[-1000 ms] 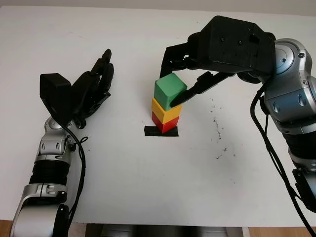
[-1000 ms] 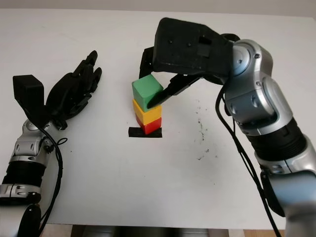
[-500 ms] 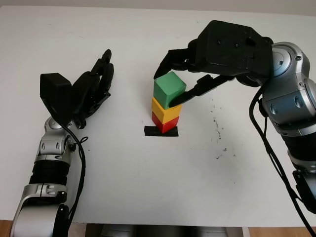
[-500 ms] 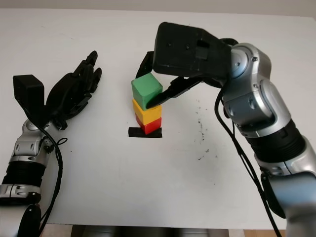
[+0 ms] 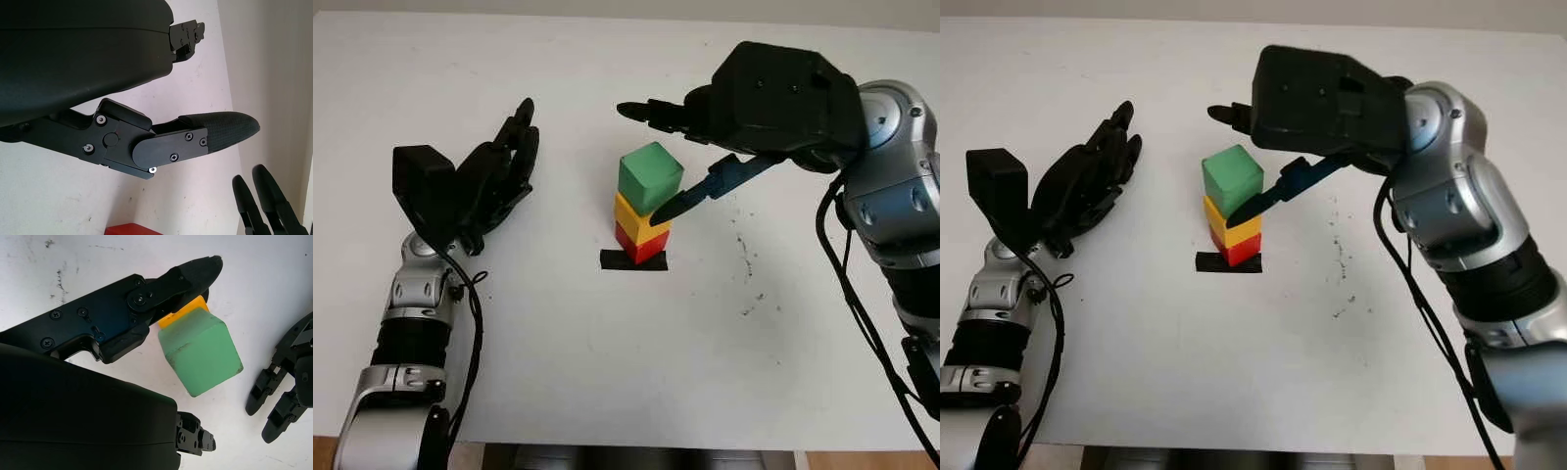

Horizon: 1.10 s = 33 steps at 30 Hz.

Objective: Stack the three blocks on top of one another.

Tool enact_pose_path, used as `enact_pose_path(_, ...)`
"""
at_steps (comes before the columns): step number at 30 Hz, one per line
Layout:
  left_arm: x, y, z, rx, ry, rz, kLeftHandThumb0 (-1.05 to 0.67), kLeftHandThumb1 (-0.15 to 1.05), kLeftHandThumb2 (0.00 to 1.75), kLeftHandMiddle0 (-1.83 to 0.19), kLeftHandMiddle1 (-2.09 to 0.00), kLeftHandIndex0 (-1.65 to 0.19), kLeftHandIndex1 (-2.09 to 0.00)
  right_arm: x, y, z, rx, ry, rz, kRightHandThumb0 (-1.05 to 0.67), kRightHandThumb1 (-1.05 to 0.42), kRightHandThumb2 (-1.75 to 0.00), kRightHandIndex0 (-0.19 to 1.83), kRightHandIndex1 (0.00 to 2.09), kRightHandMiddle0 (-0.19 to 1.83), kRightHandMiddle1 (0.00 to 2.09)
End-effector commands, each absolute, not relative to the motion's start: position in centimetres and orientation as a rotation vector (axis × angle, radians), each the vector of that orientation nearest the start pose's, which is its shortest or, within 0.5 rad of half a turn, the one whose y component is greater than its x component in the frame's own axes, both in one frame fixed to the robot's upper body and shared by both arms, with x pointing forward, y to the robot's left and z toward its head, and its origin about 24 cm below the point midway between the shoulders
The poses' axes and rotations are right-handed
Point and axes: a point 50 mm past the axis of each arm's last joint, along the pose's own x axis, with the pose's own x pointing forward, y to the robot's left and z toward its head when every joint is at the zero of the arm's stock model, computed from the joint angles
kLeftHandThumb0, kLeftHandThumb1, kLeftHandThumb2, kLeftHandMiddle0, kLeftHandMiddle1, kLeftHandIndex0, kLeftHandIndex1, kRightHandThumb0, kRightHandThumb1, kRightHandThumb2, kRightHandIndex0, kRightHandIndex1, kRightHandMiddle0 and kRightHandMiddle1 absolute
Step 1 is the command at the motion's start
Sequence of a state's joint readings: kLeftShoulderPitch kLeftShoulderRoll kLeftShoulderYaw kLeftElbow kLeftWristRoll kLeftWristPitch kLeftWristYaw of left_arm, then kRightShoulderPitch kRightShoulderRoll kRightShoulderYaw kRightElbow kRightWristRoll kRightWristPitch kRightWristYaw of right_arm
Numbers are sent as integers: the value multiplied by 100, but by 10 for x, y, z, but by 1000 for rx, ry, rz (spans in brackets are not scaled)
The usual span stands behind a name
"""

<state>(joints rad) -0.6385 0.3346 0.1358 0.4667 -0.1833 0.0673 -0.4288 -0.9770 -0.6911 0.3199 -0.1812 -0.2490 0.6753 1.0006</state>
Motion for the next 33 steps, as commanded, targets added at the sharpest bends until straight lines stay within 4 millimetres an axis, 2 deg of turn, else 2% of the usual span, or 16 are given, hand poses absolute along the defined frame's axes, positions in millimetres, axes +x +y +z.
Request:
enact_pose_path(1,360,205,137,85,-112,-319,-82,105,63,19,0,19,0,309,-137,293,-1097,-30,719,-91,-90,-6,-19,0,-19,0)
enact_pose_path(4,360,205,136,72,-111,-314,-83,105,61,19,0,19,0,302,-145,305,-1093,-110,633,-98,-98,-9,-19,0,-19,0)
enact_pose_path(6,360,205,137,74,-113,-308,-83,105,61,19,0,19,0,297,-154,309,-996,-155,562,-99,-103,-15,-19,0,-19,0)
enact_pose_path(10,360,206,139,82,-120,-299,-84,105,62,19,0,19,0,288,-181,307,-902,-272,373,-89,-105,-49,-19,0,-19,0)
enact_pose_path(13,361,207,140,82,-134,-297,-85,105,62,19,0,19,0,285,-200,299,-750,-311,286,-82,-105,-58,-19,0,-19,0)
enact_pose_path(15,362,207,141,84,-138,-295,-85,105,62,19,0,19,0,283,-213,289,-628,-294,232,-77,-105,-61,-19,0,-19,0)
enact_pose_path(19,363,207,142,79,-144,-292,-85,105,62,19,0,19,0,279,-230,268,-478,-260,152,-78,-105,-60,-19,0,-19,0)
enact_pose_path(23,365,206,143,70,-151,-297,-86,105,60,19,0,19,0,276,-242,233,-314,-234,79,-76,-105,-63,-19,0,-19,0)
enact_pose_path(28,366,198,141,45,-189,-282,-85,105,62,19,0,19,0,278,-235,193,-156,-205,42,-80,-105,-66,-19,0,-19,0)
enact_pose_path(33,366,194,140,19,-235,-276,-85,105,63,19,0,19,0,285,-219,163,-84,-172,12,-80,-105,-68,-19,0,-19,0)
